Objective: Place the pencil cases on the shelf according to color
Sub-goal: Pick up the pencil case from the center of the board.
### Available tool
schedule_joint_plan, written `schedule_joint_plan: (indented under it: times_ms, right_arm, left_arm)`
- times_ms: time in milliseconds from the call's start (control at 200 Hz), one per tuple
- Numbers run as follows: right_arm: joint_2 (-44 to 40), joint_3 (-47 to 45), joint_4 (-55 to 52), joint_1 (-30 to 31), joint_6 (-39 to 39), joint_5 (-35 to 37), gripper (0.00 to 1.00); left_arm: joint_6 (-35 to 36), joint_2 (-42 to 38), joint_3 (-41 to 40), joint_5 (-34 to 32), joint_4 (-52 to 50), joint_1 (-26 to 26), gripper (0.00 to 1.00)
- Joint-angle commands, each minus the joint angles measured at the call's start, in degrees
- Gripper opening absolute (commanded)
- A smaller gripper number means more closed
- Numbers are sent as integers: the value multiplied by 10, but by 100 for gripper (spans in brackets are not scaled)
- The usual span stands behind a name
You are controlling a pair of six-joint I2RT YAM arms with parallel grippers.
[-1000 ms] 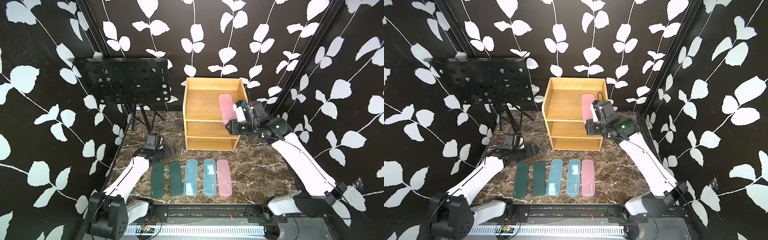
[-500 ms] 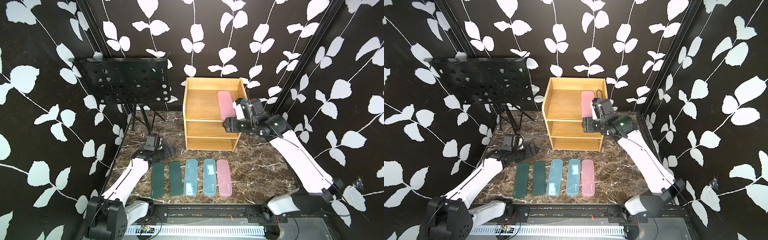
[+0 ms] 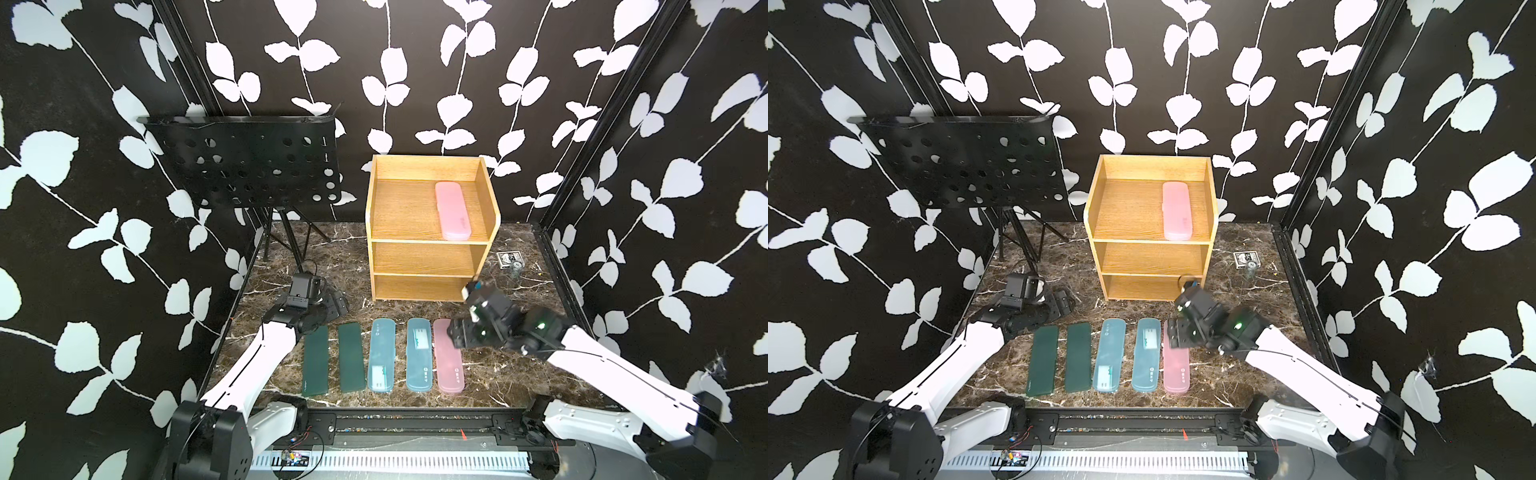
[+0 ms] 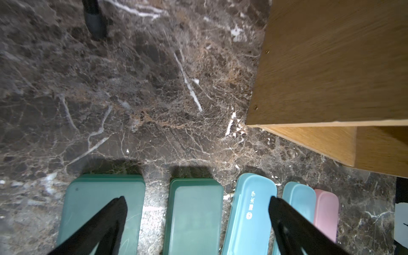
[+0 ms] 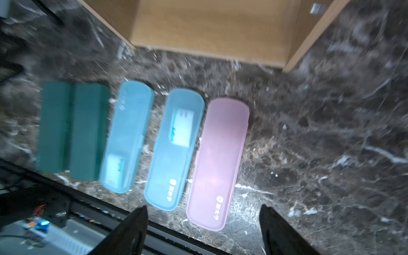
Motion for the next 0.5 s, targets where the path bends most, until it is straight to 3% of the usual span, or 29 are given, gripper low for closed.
schedule_joint_plan:
  times_ms: [0,125,285,495]
  right_arm:
    - [-2,-62,47,35,100,58,86]
    - [24,-98,64,64,115,72,99]
    - [100,-108,112,88,117,72,99]
    - [184,-100,109,102,146,97,99]
  left_arm:
    - [-6,-19,1,-12,-16,-5,99]
    - [-9,-17,-2,-13,-24,-11,99]
    - [-11,-16,-3,-88,-53,-45,99]
    - [-32,-26,-27,-94,-38,-55,99]
